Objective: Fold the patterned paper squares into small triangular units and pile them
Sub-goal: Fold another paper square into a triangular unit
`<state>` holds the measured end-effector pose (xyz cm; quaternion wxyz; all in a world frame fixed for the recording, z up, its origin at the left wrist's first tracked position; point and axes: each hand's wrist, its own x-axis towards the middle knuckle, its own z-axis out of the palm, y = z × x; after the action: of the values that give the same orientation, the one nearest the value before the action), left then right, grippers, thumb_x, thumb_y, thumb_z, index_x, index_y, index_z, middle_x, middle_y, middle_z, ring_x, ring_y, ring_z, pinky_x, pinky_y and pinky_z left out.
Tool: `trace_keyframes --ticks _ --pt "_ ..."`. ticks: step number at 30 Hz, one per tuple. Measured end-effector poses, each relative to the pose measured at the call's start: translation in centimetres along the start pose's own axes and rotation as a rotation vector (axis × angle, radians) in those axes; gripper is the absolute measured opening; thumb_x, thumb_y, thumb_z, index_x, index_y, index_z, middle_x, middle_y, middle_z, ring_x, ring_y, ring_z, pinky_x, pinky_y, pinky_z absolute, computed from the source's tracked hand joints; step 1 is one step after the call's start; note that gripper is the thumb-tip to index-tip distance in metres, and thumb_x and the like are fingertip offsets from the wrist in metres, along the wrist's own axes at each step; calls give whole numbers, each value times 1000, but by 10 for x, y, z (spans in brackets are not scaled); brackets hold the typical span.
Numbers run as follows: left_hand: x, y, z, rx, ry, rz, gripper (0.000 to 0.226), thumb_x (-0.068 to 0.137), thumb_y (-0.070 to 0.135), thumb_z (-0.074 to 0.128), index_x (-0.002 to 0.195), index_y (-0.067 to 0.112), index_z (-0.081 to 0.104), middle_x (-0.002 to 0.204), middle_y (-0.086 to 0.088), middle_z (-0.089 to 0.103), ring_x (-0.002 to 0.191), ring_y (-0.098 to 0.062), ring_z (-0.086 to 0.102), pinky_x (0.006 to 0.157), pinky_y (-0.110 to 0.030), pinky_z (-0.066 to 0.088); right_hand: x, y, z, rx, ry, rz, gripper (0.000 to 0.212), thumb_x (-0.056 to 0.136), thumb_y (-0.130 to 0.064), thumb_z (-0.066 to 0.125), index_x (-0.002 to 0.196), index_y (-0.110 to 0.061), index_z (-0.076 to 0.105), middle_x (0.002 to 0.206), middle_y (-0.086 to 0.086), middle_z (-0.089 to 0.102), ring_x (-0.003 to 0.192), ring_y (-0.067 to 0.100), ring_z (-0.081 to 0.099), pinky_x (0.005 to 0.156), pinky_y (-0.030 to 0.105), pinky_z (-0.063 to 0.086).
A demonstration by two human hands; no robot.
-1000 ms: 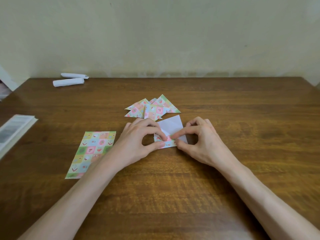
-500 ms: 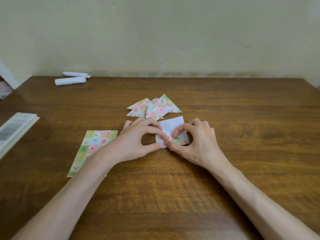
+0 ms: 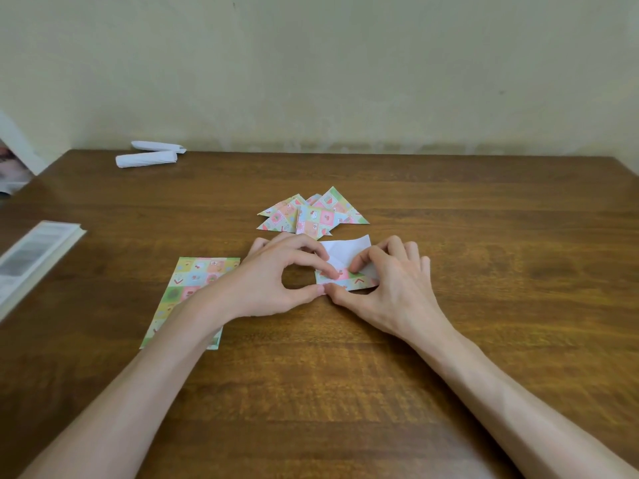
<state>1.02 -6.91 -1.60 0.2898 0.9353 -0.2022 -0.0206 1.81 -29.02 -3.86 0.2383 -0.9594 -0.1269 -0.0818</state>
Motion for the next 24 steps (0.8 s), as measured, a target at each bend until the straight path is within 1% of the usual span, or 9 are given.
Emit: trace_keyframes --ticks 4,8,14,18,24 --pt "0 1 0 -8 -12 -9 21 92 45 73 111 53 72 128 29 54 135 3 39 110 -35 24 2 -1 -2 4 -36 12 64 56 -92 46 93 -41 58 104 -14 42 106 12 37 89 32 29" --pt "0 2 -2 -20 -26 -17 22 93 42 73 111 53 72 130 28 53 136 3 37 111 -33 23 2 -3 -2 20 -32 28 59 58 -89 57 91 -40 58 105 -14 41 107 11 35 90 33 29" --pt "0 3 -1 -16 -20 -20 23 92 40 74 111 54 72 129 29 53 137 3 37 111 -35 22 2 -6 -4 -6 -61 38 61 59 -87 60 95 -37 58 108 -13 40 110 12 34 90 31 26" --pt "-1 4 -2 -11 -15 -17 23 92 39 74 110 54 71 128 28 53 137 2 37 111 -33 21 3 -7 -7 30 -86 70 57 62 -83 69 96 -39 60 110 -13 40 112 13 35 91 30 25" --pt "-1 5 -2 1 -19 -14 24 92 38 73 111 54 71 129 28 53 138 1 36 110 -34 22 1 -9 -4 -4 -66 66 60 60 -84 65 98 -37 60 110 -13 39 112 12 34 88 29 22"
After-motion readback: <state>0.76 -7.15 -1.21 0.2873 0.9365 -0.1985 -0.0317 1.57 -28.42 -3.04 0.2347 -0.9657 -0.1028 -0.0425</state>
